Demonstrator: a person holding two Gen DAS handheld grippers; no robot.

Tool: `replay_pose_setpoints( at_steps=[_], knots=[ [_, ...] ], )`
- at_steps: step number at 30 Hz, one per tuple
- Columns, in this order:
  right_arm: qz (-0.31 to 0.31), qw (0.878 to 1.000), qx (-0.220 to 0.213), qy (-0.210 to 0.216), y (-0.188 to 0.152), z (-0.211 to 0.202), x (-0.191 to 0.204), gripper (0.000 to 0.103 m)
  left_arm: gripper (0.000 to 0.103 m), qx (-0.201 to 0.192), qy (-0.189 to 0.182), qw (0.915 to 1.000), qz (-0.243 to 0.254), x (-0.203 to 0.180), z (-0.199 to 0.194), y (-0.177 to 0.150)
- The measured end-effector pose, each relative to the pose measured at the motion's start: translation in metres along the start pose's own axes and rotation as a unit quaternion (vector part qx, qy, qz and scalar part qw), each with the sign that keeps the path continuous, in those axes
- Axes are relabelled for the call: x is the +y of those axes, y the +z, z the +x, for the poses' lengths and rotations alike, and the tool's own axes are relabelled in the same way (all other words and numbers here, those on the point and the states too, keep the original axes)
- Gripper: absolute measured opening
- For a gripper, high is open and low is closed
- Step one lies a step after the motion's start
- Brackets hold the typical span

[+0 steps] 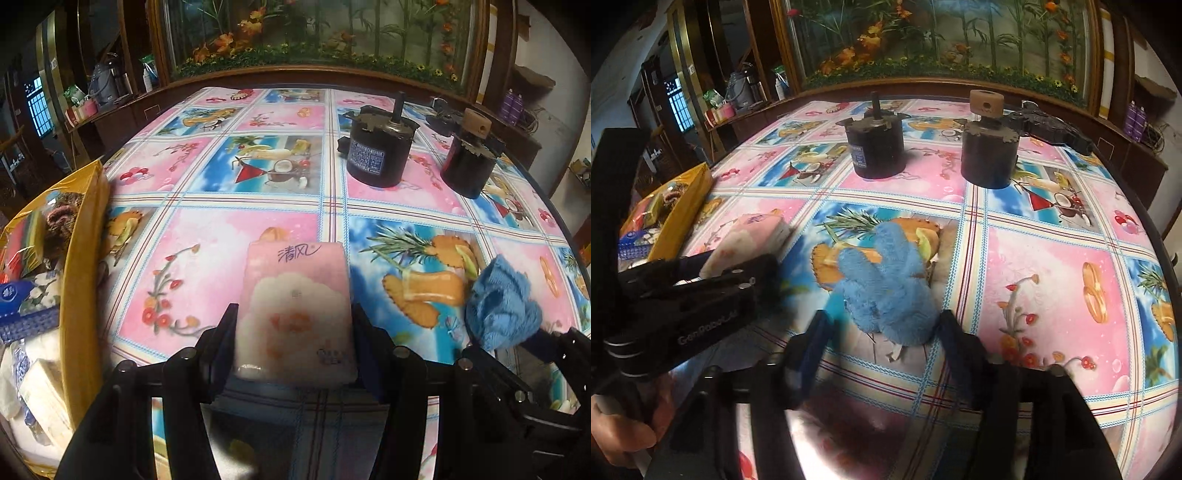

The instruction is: Organize soft objects

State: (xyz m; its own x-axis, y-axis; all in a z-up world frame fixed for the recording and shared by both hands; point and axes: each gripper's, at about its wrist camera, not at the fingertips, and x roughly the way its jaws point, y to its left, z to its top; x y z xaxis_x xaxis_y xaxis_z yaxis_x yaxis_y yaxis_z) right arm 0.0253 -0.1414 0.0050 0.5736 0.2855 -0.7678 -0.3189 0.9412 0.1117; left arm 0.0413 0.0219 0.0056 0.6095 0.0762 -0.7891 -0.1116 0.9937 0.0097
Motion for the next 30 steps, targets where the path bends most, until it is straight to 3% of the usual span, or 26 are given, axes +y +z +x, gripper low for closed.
replay_pose_setpoints(
  at_steps=[1,4,30],
  knots=[
    [-0.007,1.0,0.01,-0.011,-0.0004,0.0028,0.0011,0.096,0.057,-0.001,-0.001,1.0,-0.001,0.001,-0.0006,-0.0009],
    [-0.034,0.998,0.029,-0.037,-0.0022,0.0076,0.0064,0.102,0.057,-0.003,0.0,1.0,-0.001,0.0013,-0.0007,-0.0009],
    [-0.036,0.998,0.028,-0.036,-0.0103,0.0018,0.0015,0.102,0.057,-0.004,-0.007,1.0,-0.001,0.0028,-0.0028,-0.0021]
  ],
)
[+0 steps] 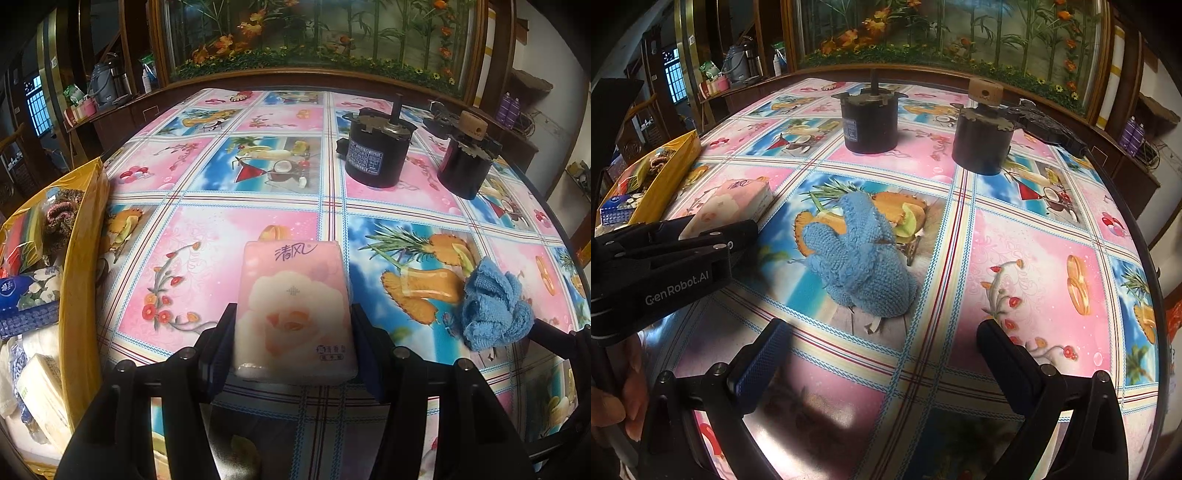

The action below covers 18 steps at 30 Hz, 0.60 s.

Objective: Organize soft objects
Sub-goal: 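Hold the pink tissue pack above the table with the left tool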

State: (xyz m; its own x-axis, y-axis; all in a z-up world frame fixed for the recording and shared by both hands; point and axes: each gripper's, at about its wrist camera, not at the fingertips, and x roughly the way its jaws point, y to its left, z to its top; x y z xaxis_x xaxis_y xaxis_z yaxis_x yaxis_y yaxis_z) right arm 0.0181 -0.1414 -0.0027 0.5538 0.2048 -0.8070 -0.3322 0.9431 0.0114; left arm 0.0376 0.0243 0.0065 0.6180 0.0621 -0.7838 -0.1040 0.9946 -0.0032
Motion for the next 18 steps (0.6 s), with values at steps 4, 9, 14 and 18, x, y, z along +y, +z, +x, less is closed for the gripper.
replay_pose_setpoints(
  at_steps=[4,9,14,18],
  knots=[
    [0.0,1.0,0.0,0.0,0.0,0.0,-0.0001,0.102,0.057,0.0,0.001,1.0,-0.001,-0.0003,0.0,0.0001],
    [0.0,1.0,0.0,0.0,0.0,0.0,-0.0001,0.102,0.057,0.0,0.001,1.0,0.0,-0.0001,0.0,-0.0002],
    [0.0,1.0,0.0,0.0,0.0,0.0,-0.0001,0.102,0.057,0.0,0.002,1.0,0.001,-0.0001,0.0,-0.0002],
    [0.0,1.0,0.0,0.0,-0.0001,-0.0001,0.0,0.102,0.057,0.0,0.002,1.0,0.001,-0.0002,-0.0001,-0.0003]
  ],
)
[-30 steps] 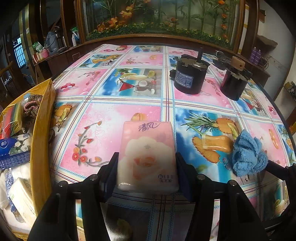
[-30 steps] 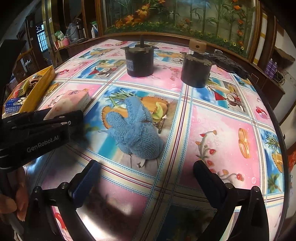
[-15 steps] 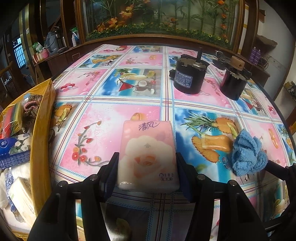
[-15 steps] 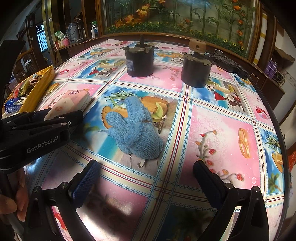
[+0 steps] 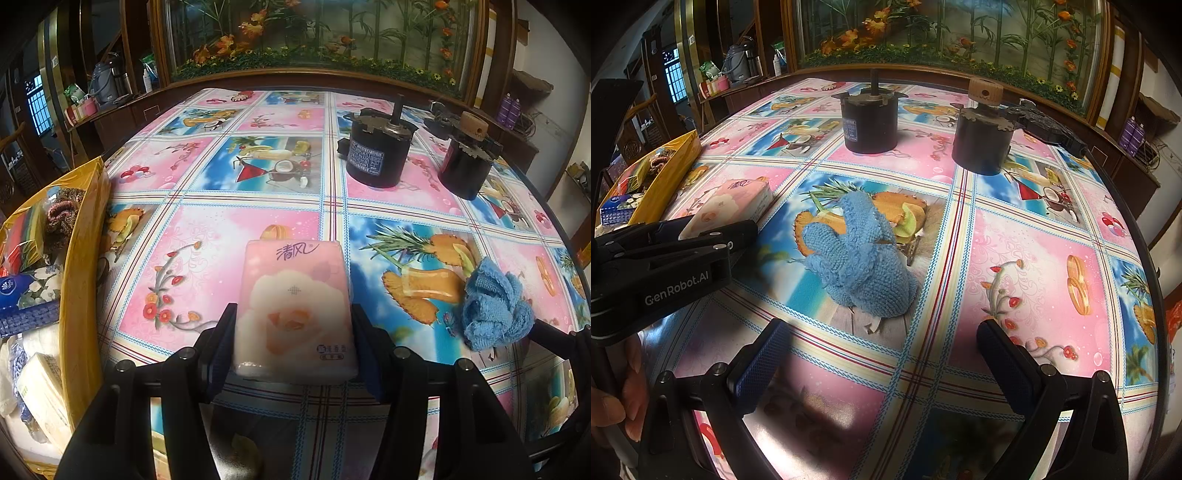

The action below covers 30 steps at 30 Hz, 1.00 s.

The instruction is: Organize soft objects

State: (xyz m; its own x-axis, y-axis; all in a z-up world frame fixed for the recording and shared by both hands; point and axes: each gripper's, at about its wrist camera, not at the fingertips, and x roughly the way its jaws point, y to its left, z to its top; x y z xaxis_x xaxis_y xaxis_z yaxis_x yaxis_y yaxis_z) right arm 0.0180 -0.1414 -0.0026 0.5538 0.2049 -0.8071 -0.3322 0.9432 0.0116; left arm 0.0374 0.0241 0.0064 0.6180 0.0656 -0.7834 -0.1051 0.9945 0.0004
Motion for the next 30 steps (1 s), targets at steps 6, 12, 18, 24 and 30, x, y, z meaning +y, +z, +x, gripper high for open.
replay_pose_setpoints(
  at_steps=[6,12,18,24,30],
  knots=[
    [0.0,1.0,0.0,0.0,0.0,0.0,0.0,0.102,0.057,0.0,0.0,1.0,0.0,0.0004,-0.0001,0.0],
    [0.001,1.0,0.0,0.0,0.0,-0.0001,-0.0001,0.102,0.057,0.0,-0.001,1.0,0.0,0.0004,-0.0001,0.0],
    [0.001,1.0,0.0,0.0,0.0,-0.0001,-0.0001,0.102,0.057,0.0,-0.001,1.0,0.0,0.0012,-0.0003,-0.0001],
    [0.004,1.0,0.001,-0.002,-0.0002,0.0,0.0,0.102,0.054,-0.003,-0.007,0.9999,-0.006,0.0008,-0.0004,0.0008],
    [0.005,1.0,0.001,-0.003,-0.0003,-0.0006,0.0005,0.102,0.054,-0.003,-0.01,0.9999,-0.009,0.0011,0.0,0.0015]
  ],
)
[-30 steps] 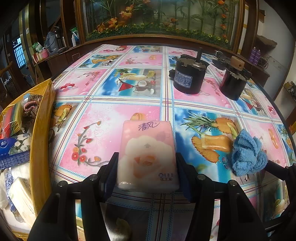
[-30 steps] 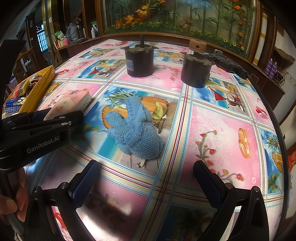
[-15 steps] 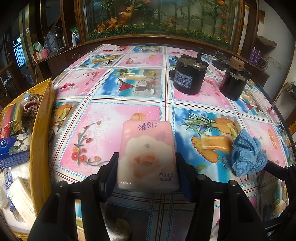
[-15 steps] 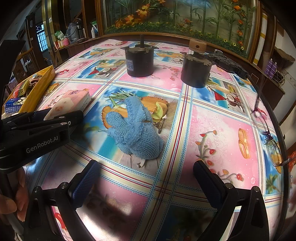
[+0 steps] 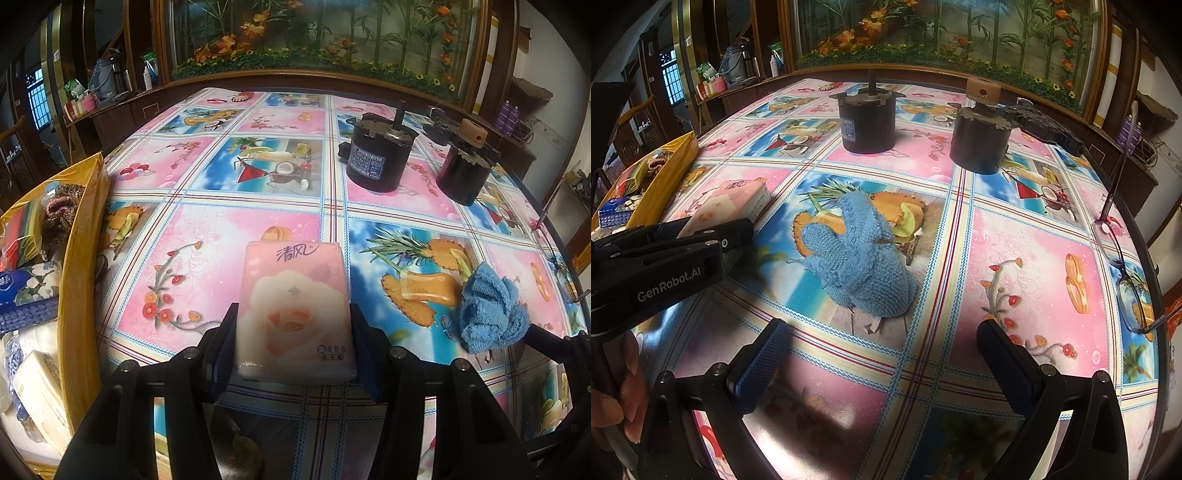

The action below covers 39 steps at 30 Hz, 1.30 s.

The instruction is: Organize soft objects

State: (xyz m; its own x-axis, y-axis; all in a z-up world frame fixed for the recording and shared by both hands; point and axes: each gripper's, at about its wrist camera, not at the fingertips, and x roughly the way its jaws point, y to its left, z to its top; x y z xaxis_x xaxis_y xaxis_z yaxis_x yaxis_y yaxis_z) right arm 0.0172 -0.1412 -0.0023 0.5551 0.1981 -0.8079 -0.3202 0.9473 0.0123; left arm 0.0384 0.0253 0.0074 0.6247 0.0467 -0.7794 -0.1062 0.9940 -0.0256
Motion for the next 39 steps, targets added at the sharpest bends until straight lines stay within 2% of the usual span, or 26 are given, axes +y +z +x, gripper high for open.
replay_pose_setpoints(
  at_steps=[5,10,12,16,18,19,20,21,22,23,26,34,39],
  knots=[
    [-0.042,0.998,0.021,0.032,0.001,-0.001,-0.003,0.102,0.054,0.0,-0.001,1.0,-0.001,0.0,0.0,0.0],
    [-0.028,0.996,0.014,0.086,0.0,-0.008,-0.018,0.102,0.054,0.0,0.0,1.0,0.0,0.001,0.0,0.0],
    [-0.021,0.996,0.005,0.084,0.003,-0.014,-0.024,0.102,0.054,0.0,0.0,1.0,0.0,0.0,0.0,0.0],
    [-0.06,0.996,-0.022,0.067,0.015,-0.027,-0.022,0.102,0.054,0.0,0.0,1.0,0.0,0.001,0.0,0.0],
    [-0.069,0.993,-0.035,0.086,0.024,-0.029,-0.017,0.102,0.054,0.0,-0.001,1.0,0.0,0.0,0.0,0.0],
    [-0.074,0.993,-0.038,0.089,0.03,-0.028,-0.013,0.1,0.054,0.0,-0.002,1.0,-0.001,0.0,0.0,0.0],
    [-0.079,0.993,-0.037,0.085,0.033,-0.025,-0.01,0.089,0.054,0.0,-0.001,1.0,-0.001,0.001,0.0,0.0],
    [-0.085,0.993,-0.033,0.077,0.037,-0.02,-0.006,0.069,0.054,0.0,-0.001,1.0,-0.001,0.001,0.0,0.0],
    [-0.085,0.994,-0.022,0.071,0.039,-0.012,-0.004,0.057,0.054,0.0,-0.001,1.0,-0.001,-0.001,0.0,0.0],
    [-0.079,0.994,-0.01,0.072,0.041,-0.004,-0.004,0.041,0.054,0.0,-0.001,1.0,0.0,0.001,0.0,0.0],
    [-0.073,0.995,0.0,0.07,0.037,0.006,-0.004,0.038,0.054,-0.001,-0.002,1.0,-0.002,0.001,0.0,0.0],
    [-0.043,0.991,-0.079,0.103,0.036,-0.025,-0.015,0.037,0.05,-0.007,-0.038,0.9988,-0.03,0.008,-0.003,0.002],
    [-0.034,0.988,-0.105,0.107,0.036,-0.037,-0.016,0.037,0.05,-0.024,-0.058,0.9968,-0.049,0.015,-0.01,0.005]
  ],
)
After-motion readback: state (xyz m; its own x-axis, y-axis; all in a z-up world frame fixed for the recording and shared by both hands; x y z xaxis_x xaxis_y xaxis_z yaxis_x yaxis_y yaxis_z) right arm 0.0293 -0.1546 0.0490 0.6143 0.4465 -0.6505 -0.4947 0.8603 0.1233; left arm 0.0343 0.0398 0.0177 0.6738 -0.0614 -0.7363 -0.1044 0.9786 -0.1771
